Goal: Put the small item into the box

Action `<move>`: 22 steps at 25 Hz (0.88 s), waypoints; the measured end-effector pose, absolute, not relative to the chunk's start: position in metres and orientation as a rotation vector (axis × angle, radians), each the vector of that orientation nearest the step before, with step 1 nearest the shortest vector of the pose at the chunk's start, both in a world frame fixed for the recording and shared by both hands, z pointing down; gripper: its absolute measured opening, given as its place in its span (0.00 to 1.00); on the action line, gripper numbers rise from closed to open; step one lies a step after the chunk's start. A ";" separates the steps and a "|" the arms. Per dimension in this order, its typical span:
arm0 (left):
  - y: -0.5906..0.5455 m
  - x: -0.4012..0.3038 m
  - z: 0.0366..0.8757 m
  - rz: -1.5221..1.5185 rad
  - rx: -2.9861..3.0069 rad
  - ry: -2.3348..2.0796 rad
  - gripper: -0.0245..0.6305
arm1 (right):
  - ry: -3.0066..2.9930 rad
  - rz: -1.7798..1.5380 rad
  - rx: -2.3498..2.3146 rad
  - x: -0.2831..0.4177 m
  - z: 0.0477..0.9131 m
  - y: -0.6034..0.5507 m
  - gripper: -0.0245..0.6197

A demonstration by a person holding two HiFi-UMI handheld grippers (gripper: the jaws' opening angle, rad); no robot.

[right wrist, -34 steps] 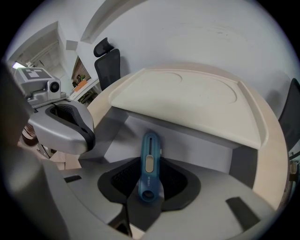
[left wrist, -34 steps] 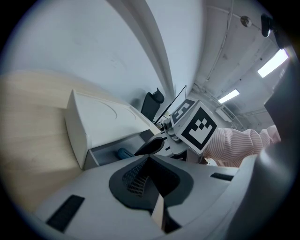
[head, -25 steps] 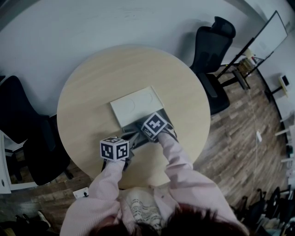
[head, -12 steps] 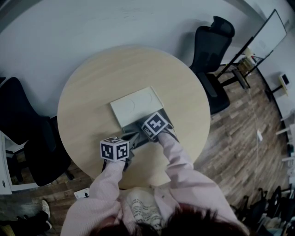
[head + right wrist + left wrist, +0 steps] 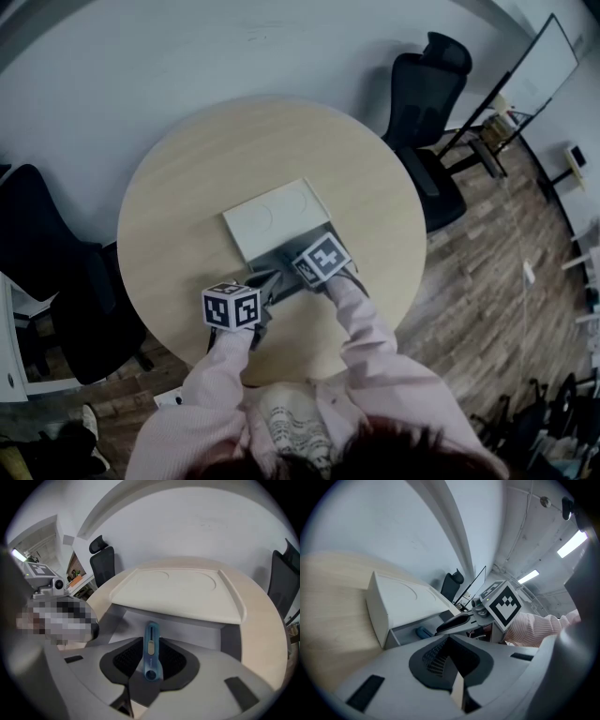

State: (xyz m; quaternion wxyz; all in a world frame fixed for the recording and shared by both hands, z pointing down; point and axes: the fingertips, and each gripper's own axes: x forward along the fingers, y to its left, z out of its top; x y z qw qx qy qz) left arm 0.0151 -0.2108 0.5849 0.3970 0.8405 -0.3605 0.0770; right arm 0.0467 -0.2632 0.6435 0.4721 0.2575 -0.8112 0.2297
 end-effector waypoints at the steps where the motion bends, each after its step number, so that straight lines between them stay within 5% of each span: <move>1: -0.210 0.015 0.585 0.196 2.132 -0.913 0.05 | -1.999 0.565 0.641 0.047 0.640 -0.263 0.18; 22: -0.197 0.022 0.556 0.261 2.357 -0.944 0.05 | -2.502 0.686 0.935 0.050 0.547 -0.228 0.05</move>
